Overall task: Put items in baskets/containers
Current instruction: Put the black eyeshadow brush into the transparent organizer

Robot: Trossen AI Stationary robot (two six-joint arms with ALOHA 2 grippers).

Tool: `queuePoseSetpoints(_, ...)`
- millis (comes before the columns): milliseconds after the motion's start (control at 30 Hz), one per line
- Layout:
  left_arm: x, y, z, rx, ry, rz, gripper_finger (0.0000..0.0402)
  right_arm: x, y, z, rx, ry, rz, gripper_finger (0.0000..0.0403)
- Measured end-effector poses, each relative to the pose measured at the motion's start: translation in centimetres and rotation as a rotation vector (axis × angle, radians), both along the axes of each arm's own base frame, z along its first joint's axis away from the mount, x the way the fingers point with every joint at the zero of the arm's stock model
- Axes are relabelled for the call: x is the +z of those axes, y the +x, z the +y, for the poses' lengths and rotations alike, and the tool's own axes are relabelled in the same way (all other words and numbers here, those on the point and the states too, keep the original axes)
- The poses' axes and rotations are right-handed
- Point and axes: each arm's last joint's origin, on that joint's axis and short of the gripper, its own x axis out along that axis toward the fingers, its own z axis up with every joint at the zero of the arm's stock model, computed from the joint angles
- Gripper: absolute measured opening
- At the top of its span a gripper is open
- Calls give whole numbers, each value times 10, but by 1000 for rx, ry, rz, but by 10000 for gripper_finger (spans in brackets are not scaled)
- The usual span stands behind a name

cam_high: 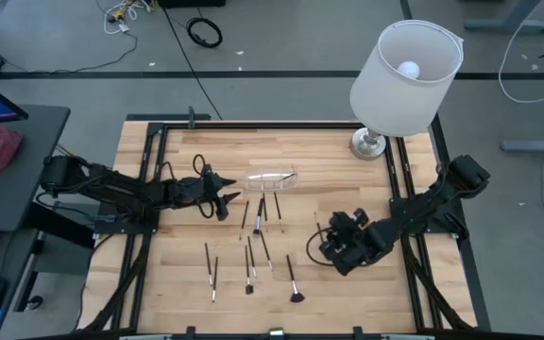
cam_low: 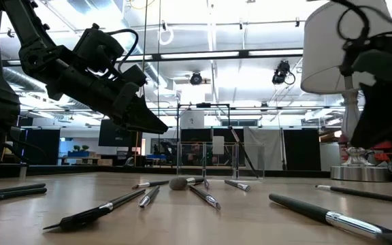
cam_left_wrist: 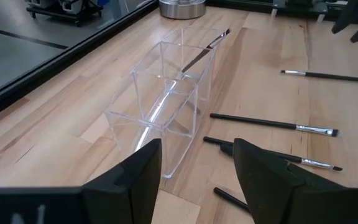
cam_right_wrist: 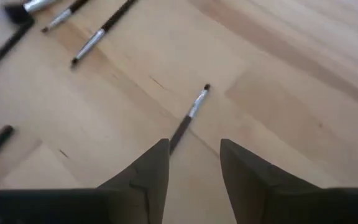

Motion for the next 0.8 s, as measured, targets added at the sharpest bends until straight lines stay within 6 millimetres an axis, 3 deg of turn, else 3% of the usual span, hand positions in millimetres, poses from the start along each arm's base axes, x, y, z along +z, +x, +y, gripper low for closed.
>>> queuePoseSetpoints(167, 0, 0, 0, 0, 0, -2, 204, -15, 5, 10, -10, -125, -86, 149)
queuePoseSetpoints(500, 0, 0, 0, 0, 0, -1, 204, -89, 5, 10, -94, -329, 22, 129)
queuePoseSetpoints(800, 0, 0, 0, 0, 0, -2, 204, -91, 4, 2, -147, -281, 78, 127)
